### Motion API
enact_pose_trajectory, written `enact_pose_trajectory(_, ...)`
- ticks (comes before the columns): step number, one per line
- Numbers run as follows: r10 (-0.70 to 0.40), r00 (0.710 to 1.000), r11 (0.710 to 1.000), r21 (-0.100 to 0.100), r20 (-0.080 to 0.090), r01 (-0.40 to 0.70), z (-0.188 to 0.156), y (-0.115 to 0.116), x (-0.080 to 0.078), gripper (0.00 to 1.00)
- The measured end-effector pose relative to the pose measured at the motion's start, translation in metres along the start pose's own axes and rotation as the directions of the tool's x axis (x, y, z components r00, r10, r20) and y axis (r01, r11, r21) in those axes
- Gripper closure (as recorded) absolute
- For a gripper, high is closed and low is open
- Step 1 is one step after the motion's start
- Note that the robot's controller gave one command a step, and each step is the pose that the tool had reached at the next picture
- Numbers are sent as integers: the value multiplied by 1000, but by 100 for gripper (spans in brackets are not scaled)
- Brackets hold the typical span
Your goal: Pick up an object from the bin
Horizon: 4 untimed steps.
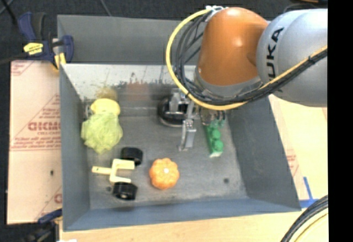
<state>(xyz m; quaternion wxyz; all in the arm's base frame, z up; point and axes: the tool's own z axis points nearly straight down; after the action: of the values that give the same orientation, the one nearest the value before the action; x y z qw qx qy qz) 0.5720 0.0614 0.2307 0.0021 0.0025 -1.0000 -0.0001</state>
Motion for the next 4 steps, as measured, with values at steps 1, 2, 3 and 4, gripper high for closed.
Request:
enact_pose_trajectory(1, 1, 1000, 1000, -1, 8, -1, -5, 0, -1, 0)
enact_pose_trajectory(2, -12, 1000, 1000, 0, 17, 12, 27, -1, 9, 0)
enact_pose_trajectory(3, 49, 999, 999, -2, 12, -49, 81, -7, 21, 0)
enact_pose_trajectory(4, 116, 993, 993, -1, 12, -116, 114, 10, 53, 0)
